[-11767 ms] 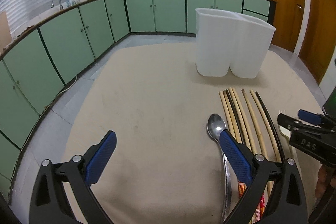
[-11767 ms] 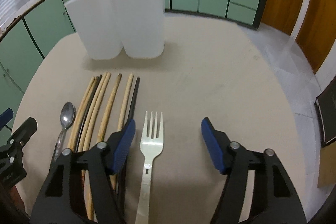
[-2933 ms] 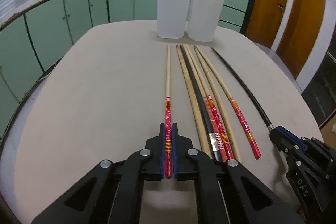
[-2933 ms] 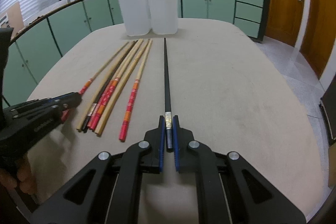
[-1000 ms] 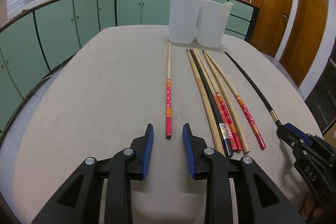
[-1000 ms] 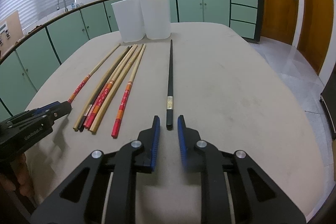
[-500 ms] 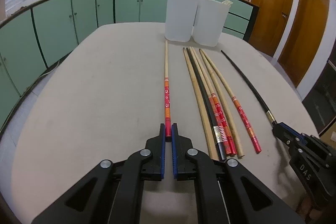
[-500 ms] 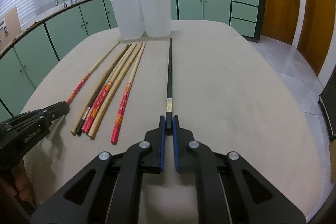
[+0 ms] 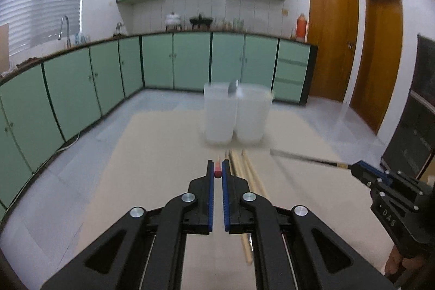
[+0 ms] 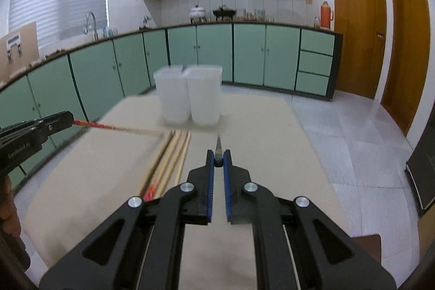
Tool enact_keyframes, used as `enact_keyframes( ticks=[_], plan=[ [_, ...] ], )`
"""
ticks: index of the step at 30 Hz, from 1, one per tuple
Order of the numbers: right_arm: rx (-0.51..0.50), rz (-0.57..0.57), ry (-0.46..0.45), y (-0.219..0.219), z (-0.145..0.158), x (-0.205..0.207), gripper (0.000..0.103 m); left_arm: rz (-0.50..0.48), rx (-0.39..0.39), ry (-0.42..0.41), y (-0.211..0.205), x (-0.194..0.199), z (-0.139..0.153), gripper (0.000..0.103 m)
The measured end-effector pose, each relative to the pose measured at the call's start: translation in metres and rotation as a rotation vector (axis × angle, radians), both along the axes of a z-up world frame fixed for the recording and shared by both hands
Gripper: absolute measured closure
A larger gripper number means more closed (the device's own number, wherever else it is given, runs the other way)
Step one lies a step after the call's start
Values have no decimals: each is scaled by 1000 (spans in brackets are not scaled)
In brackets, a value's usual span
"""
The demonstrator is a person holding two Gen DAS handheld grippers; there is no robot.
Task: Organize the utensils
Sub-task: 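Lift both chopsticks and lower them into the white holder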
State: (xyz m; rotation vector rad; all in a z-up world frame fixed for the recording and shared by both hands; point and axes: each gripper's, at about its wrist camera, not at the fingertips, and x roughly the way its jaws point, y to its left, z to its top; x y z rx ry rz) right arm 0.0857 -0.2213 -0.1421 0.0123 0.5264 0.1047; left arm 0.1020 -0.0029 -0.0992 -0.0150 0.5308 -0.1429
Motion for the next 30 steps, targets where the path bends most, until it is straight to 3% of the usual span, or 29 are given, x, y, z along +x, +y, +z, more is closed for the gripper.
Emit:
enact_keyframes(
  ticks=[7,17,25,30],
  plan=[
    [72,20,-33,-15,48,34,97,-11,-33,-93,3,29,46,98],
    [128,114,13,-17,105,89,97,-39,-71,-107,7,62,72,98],
    [126,182,-22,-11,151,121,97,-54,-95,-179,14,75,109,98],
    [129,204,-91,-11,191,143,97,-57,-99,-251,16,89,142,98]
  ],
)
